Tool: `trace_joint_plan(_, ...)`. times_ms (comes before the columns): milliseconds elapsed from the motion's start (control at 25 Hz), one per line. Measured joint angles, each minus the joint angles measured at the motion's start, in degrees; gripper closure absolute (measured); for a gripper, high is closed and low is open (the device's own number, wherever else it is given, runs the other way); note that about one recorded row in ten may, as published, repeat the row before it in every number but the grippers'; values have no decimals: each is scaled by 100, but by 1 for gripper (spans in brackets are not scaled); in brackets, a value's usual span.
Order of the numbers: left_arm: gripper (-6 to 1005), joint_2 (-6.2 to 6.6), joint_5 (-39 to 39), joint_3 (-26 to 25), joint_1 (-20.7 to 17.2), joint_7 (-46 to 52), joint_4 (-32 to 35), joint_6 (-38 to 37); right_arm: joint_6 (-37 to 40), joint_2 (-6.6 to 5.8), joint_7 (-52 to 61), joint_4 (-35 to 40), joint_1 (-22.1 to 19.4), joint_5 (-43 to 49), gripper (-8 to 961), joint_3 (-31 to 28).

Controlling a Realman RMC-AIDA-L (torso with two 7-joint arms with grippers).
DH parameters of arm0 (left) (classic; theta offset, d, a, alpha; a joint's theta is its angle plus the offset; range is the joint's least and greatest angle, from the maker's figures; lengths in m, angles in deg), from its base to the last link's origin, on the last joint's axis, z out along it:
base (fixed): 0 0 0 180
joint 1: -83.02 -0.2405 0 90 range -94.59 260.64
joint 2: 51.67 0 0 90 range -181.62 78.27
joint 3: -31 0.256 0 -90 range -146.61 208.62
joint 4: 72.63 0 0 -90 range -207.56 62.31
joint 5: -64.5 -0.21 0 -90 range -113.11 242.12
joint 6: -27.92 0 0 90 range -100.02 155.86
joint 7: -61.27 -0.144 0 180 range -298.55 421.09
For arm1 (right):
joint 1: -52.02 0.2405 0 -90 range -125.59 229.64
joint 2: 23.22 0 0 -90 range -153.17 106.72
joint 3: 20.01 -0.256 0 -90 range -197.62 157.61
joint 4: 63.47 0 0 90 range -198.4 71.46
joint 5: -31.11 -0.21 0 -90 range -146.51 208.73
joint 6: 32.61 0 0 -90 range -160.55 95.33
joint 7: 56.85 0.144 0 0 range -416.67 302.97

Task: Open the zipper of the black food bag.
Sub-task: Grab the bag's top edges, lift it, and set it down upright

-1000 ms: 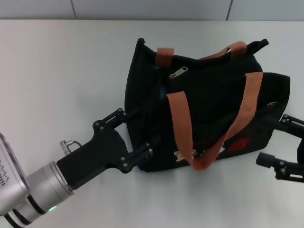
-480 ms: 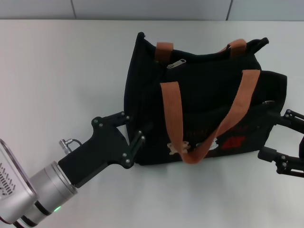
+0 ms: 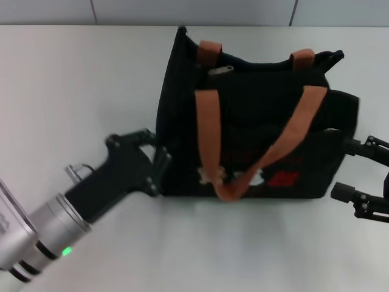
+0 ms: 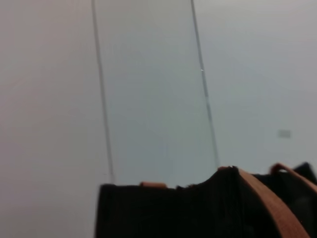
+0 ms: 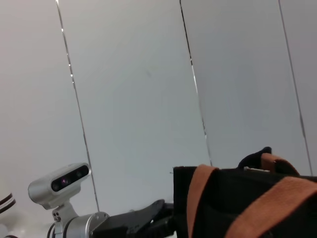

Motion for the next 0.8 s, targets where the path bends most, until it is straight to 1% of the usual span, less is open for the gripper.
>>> trace_joint_plan(40,864,28,11,-255,-3,126,235,-50,0,0,1,0,-6,-42,117,-5)
trace_joint_plan(80,870,28,11,-255,-3,126,235,-50,0,0,1,0,-6,-42,117,-5)
trace_joint_plan(200,887,29,11,-448,-8,373,622,-131,5,0,40,0,-11,-66,116,-41)
trace_joint_plan(240,893,33,11,-549,-8,453,868,-256,9,0,45,0,-16,-66,116,-57)
trace_joint_plan(280,893,33,11,-549,-8,453,868,-256,18,1,49,0,-25,-67,116,-81)
trace_joint_plan(440,894,39,10,-718,-28,739,1516,-678,52,0,54,0,-79,-70,117,-212)
trace_joint_plan(520,894,44,11,-740,-34,1024,2015,-1022,59,0,57,0,-85,-72,118,-226)
trace_joint_plan(560,894,43,12,-742,-34,1055,2057,-1055,64,0,65,0,-89,-74,118,-232)
trace_joint_plan(680,895,32,2,-716,17,1360,2583,-1420,70,0,86,0,-93,-87,118,-270)
trace_joint_plan(800,897,11,-16,-433,149,1429,2989,-1715,72,0,103,0,-98,-104,117,-284)
